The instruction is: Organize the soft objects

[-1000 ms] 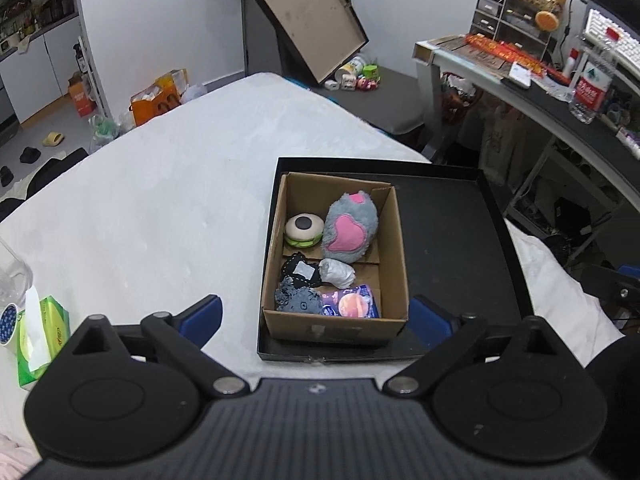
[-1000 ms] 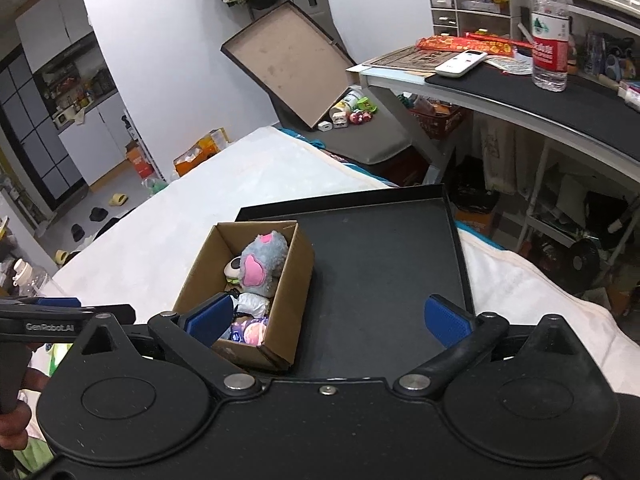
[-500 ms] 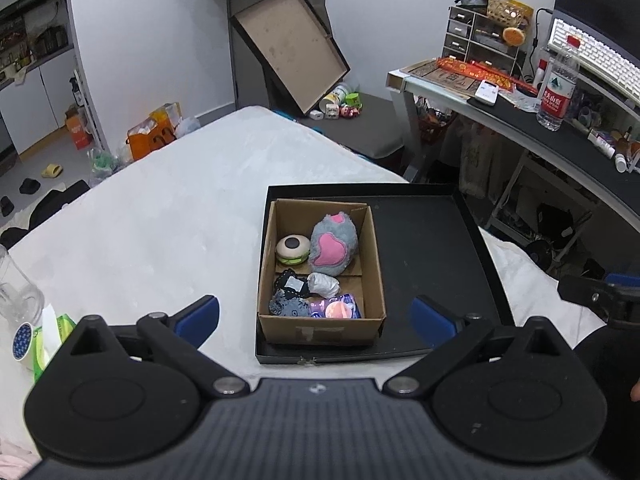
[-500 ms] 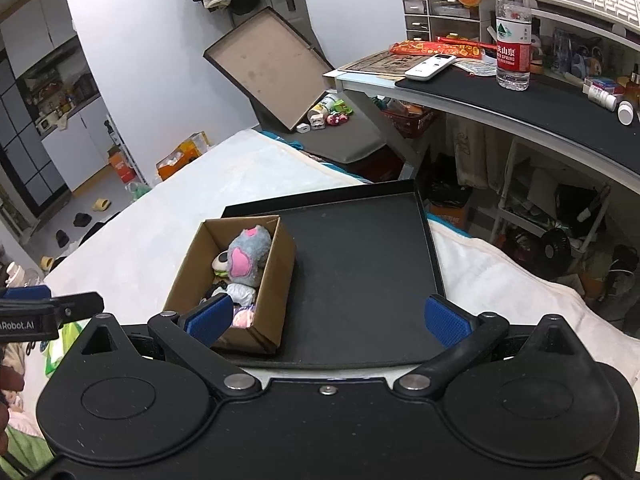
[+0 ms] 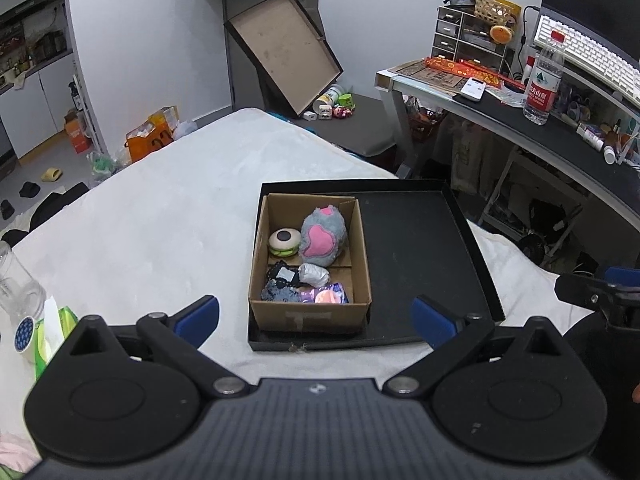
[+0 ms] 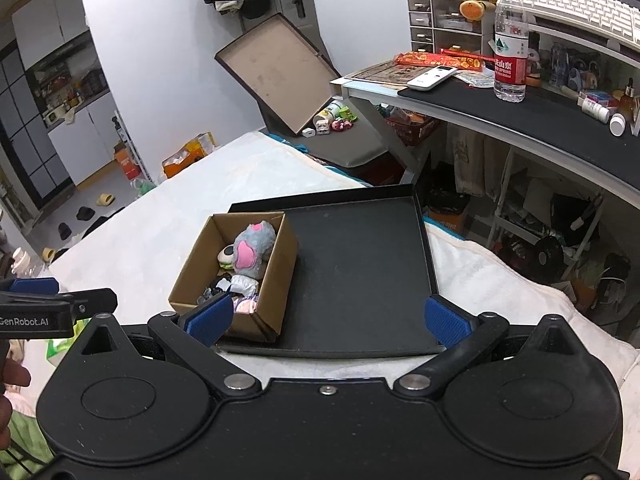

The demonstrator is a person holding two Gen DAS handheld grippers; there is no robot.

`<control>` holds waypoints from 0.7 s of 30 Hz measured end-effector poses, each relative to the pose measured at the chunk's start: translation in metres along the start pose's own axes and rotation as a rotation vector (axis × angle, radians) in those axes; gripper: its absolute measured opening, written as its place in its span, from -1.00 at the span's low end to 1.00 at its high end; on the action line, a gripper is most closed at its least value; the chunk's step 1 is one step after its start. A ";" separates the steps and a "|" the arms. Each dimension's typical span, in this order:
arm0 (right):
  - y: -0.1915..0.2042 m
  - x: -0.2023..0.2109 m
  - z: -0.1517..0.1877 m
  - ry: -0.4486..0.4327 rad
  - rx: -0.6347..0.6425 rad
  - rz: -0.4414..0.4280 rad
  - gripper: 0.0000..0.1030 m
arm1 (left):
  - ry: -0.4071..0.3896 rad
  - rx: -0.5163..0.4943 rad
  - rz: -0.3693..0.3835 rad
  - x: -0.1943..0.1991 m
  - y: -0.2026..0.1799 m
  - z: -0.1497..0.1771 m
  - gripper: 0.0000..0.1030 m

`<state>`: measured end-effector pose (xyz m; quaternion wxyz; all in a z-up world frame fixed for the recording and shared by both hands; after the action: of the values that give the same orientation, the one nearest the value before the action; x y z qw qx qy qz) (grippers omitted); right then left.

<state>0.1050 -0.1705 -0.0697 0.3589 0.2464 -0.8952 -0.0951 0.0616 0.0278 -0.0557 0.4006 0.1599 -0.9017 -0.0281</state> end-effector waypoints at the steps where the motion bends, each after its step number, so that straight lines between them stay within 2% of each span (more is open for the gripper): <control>1: 0.001 0.000 0.001 0.004 0.001 -0.001 1.00 | 0.002 -0.001 -0.004 0.000 0.001 0.002 0.98; 21: 0.015 0.001 0.008 0.028 0.037 -0.006 1.00 | 0.005 0.013 -0.002 0.006 0.007 0.007 0.98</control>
<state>0.0933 -0.1585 -0.0699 0.3663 0.2568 -0.8911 -0.0760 0.0515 0.0317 -0.0551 0.4019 0.1633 -0.9007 -0.0222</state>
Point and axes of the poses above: each gripper's, at about its wrist camera, not at the fingertips, and x roughly against the way its jaws point, y to its left, z to its underside, the point moved 9 cm from there along -x, roughly the way its jaws point, and after that the axes turned 15 degrees about -z, right-handed, at the moved point
